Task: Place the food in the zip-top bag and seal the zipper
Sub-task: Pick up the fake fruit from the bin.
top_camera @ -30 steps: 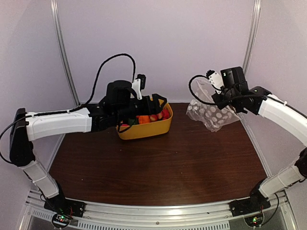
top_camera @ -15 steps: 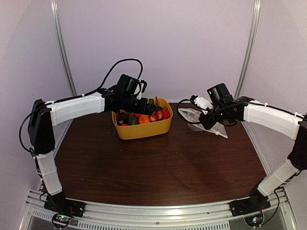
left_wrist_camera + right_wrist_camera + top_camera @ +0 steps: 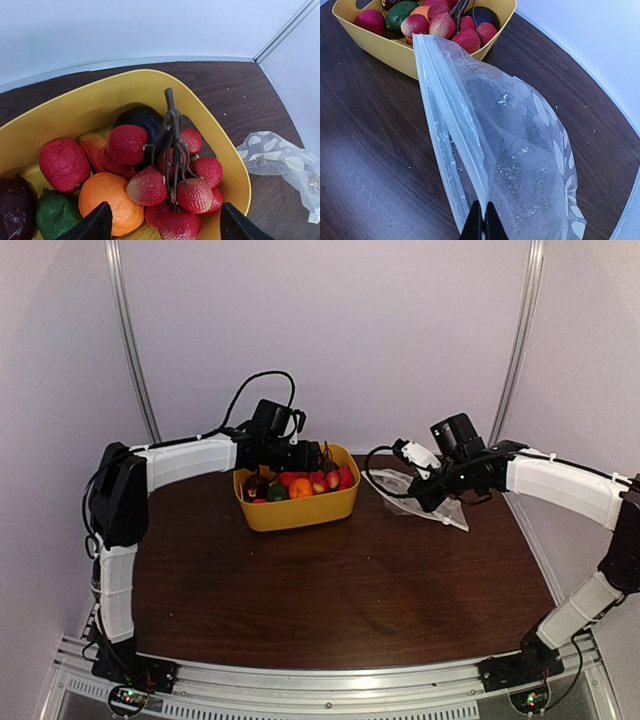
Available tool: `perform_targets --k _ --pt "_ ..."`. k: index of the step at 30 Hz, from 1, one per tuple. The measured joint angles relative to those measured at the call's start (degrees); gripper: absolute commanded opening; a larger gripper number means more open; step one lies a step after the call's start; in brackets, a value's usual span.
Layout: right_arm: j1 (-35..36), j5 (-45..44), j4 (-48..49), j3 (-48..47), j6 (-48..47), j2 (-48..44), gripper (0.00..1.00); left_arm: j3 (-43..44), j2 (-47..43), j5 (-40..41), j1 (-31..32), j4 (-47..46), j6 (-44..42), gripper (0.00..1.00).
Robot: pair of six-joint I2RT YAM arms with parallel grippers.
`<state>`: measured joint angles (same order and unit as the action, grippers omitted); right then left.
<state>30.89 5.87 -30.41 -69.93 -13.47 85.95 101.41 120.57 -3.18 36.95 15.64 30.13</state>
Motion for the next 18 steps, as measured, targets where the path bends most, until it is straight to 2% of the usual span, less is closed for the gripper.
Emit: perform_targets --k 5,12,18 --pt "-0.44 0.46 -0.07 0.00 0.26 0.00 0.00 3.10 3.63 -0.76 -0.72 -0.72 0.87 0.72" --pt "-1.53 1.20 -0.20 0.00 0.42 -0.02 0.00 2.29 2.62 -0.20 -1.42 4.15 -1.49 0.73" --pt "-1.95 2.08 -0.20 0.00 0.44 -0.24 0.00 1.03 1.01 0.48 -3.58 9.49 -5.49 0.81"
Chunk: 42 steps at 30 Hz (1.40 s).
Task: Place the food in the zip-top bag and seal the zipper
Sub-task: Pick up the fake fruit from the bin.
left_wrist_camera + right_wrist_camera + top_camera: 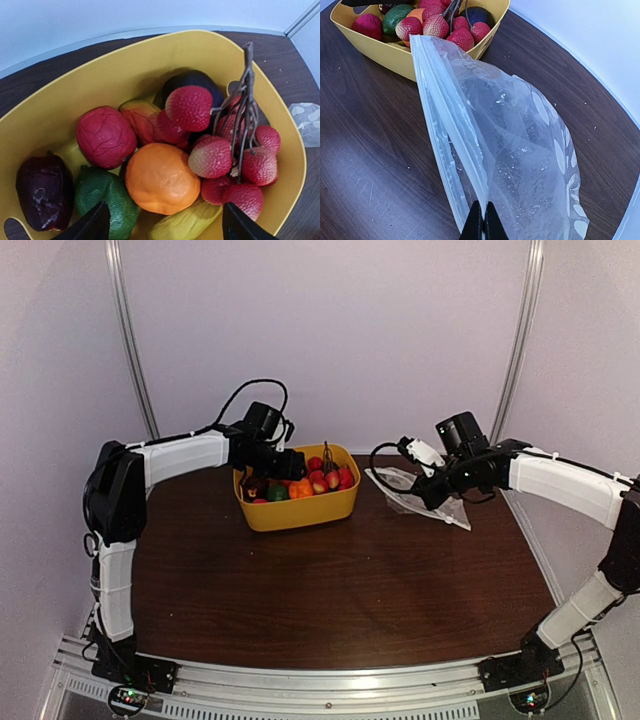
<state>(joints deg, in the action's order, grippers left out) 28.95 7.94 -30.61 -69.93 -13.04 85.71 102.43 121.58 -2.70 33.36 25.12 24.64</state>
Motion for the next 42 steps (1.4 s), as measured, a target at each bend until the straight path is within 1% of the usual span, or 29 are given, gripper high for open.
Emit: perform_targets --k 3,8,13,18,25,28,32,34,38,40,42 --pt "-0.13 0.46 -0.02 0.00 0.02 0.00 0.00 1.16 0.57 0.31 -0.55 2.78 -1.29 0.81" --pt "-0.17 1.16 -0.07 0.00 0.22 0.00 0.00 6.64 4.76 0.35 -0.68 4.50 -2.89 0.79" --pt "-0.35 1.20 -0.09 0.00 0.42 0.00 0.00 7.85 8.22 -0.28 -0.74 5.44 -3.82 0.79" --pt "-0.44 1.22 -0.09 0.00 0.55 0.00 0.00 8.85 10.40 -1.77 -0.76 5.60 -4.59 0.75" --pt "-0.44 1.25 -0.13 0.00 0.81 0.00 0.00 12.15 12.63 -2.73 -0.81 6.34 -4.79 0.77" --pt "-0.46 1.22 -0.20 0.00 0.81 0.00 0.00 15.17 14.60 -2.78 -0.81 6.99 -4.90 0.71" --pt "-0.50 1.25 -0.57 0.00 0.81 0.00 0.00 16.72 15.80 -3.10 -0.87 7.80 -5.01 0.55" --pt "-0.50 1.22 -0.90 -0.02 0.81 0.00 0.00 17.11 15.80 -3.39 -0.92 8.39 -5.05 0.51" --pt "-0.74 1.22 -1.36 -0.33 0.81 -0.07 0.00 16.59 14.62 -3.52 -0.92 9.09 -4.90 0.47" --pt "-0.98 1.20 -1.42 -0.33 0.79 -0.26 0.00 15.10 12.24 -3.48 -0.92 9.84 -4.87 0.47" --pt "-1.16 1.18 -1.70 -0.46 0.79 -0.44 0.00 13.46 8.02 -2.67 -0.92 11.02 -4.85 0.46"
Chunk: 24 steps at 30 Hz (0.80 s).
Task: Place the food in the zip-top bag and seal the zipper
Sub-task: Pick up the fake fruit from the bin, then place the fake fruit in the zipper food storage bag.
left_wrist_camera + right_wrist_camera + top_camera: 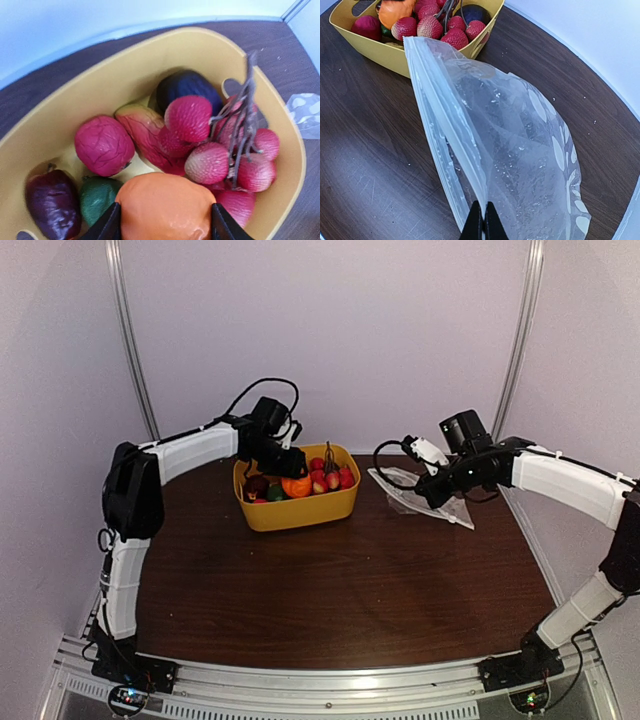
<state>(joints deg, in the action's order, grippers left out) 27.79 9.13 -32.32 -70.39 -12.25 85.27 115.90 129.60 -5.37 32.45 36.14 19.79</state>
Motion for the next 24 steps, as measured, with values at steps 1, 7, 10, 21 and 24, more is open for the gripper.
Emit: perform_targets --k 1,7,10,21,24 --pt "-0.07 -0.02 -0.17 -0.13 0.00 -0.07 0.00 -0.33 -1.79 0.33 0.00 0.42 0.07 0.46" --pt "-0.24 -0.09 -1.33 -1.70 0.04 -0.09 0.00 -3.41 -16.33 0.00 0.28 -1.68 2.08 0.44" --pt "-0.24 -0.15 -2.19 -3.69 0.26 -0.02 0.00 -7.50 -22.45 -2.03 1.31 -6.47 3.65 0.42" --pt "-0.26 3.91 -3.89 -9.97 5.27 3.54 0.00 -28.59 -25.90 -12.70 19.10 -42.88 16.92 0.39" --pt "-0.31 5.92 -4.26 -10.05 6.84 3.67 0.00 -29.79 -23.34 -12.94 21.33 -50.93 21.62 0.37"
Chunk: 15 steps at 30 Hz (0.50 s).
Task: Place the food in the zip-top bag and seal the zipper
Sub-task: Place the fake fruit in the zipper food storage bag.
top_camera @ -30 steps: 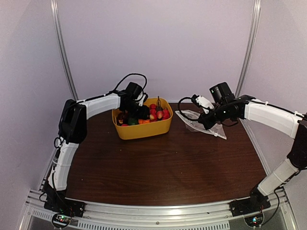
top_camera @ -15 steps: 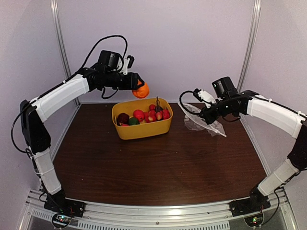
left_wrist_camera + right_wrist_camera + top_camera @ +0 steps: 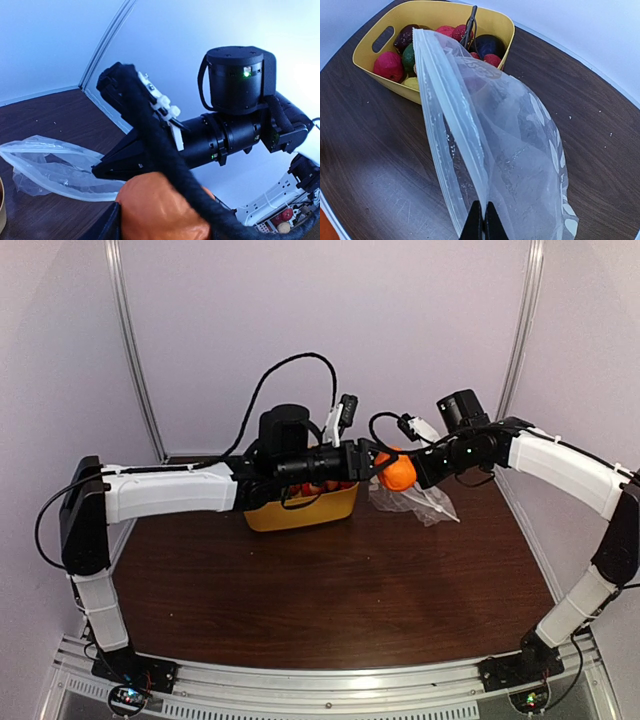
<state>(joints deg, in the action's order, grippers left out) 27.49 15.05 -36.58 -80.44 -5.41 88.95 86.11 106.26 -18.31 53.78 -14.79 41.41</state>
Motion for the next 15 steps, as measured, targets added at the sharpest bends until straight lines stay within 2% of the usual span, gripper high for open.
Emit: perform_targets --k 7,15 --pt "-0.96 5.29 -0.17 -0.15 3.74 0.00 0.00 -1.36 4.83 4.85 -0.46 -12.39 7.21 0.34" --pt "-3.43 13.14 0.09 -0.04 7.91 -0.98 0.00 -1.49 8.68 10.78 -0.48 -17.94 9.49 0.31"
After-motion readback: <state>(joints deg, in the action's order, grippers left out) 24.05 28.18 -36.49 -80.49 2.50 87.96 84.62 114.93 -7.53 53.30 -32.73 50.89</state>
